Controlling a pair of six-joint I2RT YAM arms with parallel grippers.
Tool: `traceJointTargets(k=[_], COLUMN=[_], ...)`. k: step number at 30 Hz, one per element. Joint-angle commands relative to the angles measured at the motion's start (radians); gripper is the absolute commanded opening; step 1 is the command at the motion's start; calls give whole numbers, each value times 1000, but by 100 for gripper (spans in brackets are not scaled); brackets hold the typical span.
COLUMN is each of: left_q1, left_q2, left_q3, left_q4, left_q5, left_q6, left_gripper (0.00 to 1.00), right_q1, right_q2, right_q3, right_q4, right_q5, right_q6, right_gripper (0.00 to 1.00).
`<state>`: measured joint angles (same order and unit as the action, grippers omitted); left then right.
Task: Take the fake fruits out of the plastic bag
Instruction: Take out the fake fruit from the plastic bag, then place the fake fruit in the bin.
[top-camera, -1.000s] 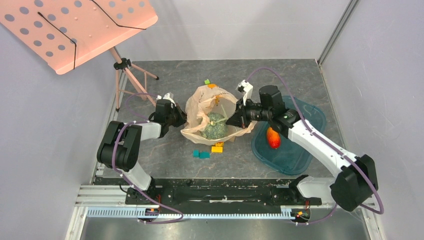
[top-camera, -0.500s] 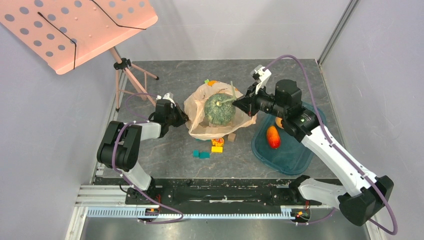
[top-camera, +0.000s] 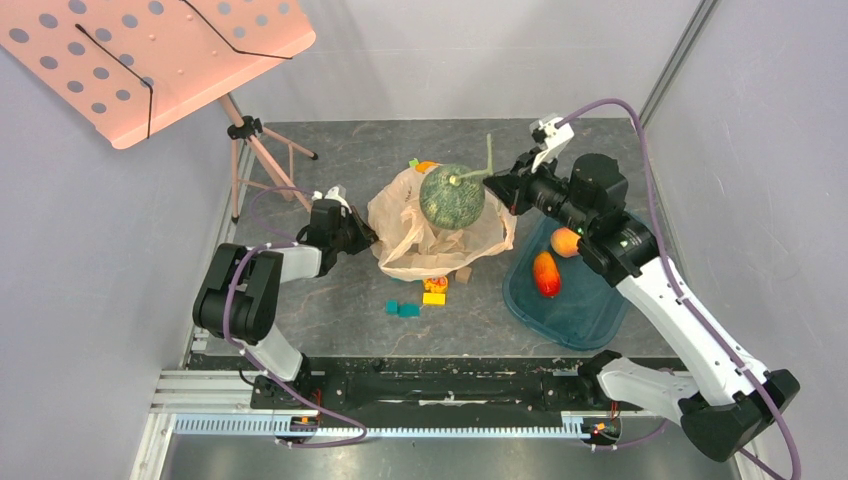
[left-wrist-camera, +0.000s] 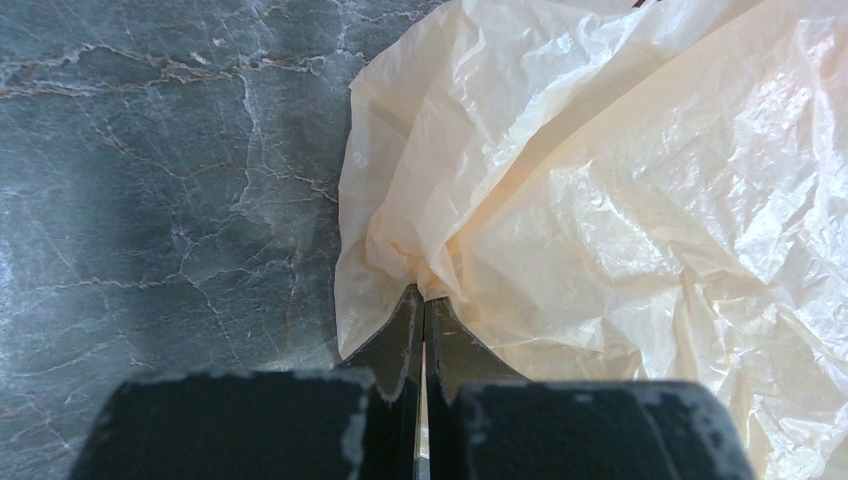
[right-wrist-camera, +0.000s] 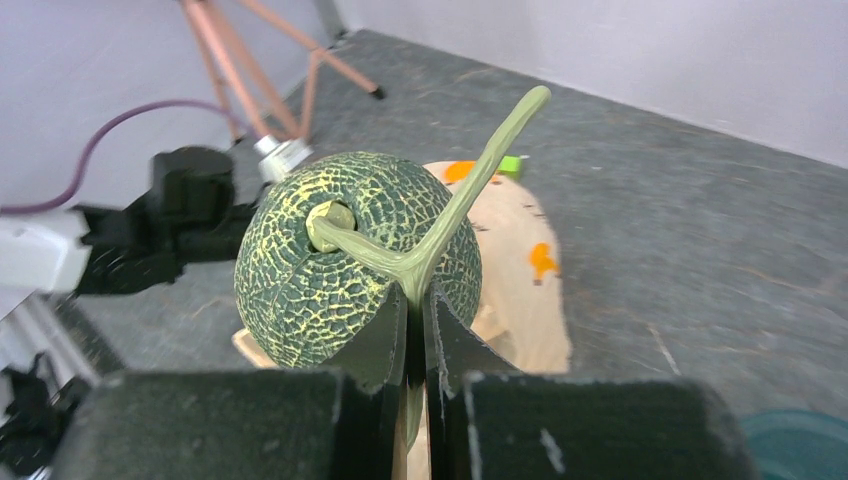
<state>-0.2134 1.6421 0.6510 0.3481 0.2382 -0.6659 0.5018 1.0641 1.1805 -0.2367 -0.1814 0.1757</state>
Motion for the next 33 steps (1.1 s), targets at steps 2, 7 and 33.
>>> traceJointTargets(k=[2, 7, 33], left_q1=[5, 5, 12], left_q2=[-35, -32, -4], left_q3=[-5, -4, -60], left_q4=[51, 69, 370], left_q5=[6, 23, 187], left_q6=[-25, -37, -135], left_gripper=[2, 2, 2], right_q1=[-47, -76, -108], right_q2=[-62, -154, -239], right_q3=[70, 16, -305], right_q4=[-49, -110, -484], right_q5=[241, 409, 1076], right_q6=[20, 28, 116], right_gripper=[0, 0, 1])
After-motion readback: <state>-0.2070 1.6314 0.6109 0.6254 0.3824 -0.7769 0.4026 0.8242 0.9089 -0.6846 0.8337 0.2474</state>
